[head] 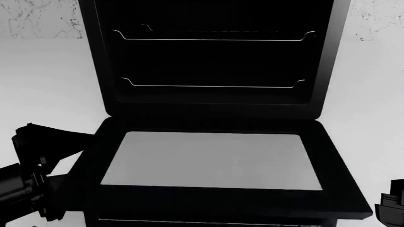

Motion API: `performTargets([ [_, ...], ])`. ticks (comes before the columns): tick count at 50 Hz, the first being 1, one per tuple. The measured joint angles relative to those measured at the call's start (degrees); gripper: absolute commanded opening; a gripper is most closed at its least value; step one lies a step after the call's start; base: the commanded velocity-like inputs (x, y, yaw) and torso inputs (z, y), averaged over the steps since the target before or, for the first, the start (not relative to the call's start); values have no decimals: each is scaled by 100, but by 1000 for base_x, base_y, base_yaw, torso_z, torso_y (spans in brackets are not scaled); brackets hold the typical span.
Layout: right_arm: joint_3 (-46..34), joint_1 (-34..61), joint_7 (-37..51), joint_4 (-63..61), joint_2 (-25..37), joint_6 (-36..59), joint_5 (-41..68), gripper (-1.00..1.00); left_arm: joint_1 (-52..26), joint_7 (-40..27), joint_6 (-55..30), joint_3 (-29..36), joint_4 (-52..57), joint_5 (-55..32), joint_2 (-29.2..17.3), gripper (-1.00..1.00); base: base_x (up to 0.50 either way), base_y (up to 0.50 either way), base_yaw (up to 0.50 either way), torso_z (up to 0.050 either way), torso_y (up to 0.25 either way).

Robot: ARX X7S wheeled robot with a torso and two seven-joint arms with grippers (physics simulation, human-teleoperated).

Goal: Close the toaster oven door.

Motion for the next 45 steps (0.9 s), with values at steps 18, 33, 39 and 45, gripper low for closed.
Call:
performTargets([
  [18, 76, -23, -91, -1, -119, -25, -14, 100, 458, 213, -625, -263, 400, -859, 44, 100, 0, -3, -5, 0, 0],
  [33, 151, -23, -273, -2, -328, -61, -39, 100, 1248, 502, -1601, -807, 1149, -1701, 155, 100, 0, -5, -5, 0, 4],
  [39, 186, -22, -314, -2, -364, -56, -27, 100, 1588, 333, -1963, -1090, 1754, -2159, 236, 100, 0, -1, -1, 0, 2],
  [45, 204, -22, -376, -2, -437, -71, -32, 100, 1981, 287, -2510, -1324, 2440, -2562, 340, 100, 0, 0, 0, 0, 0],
])
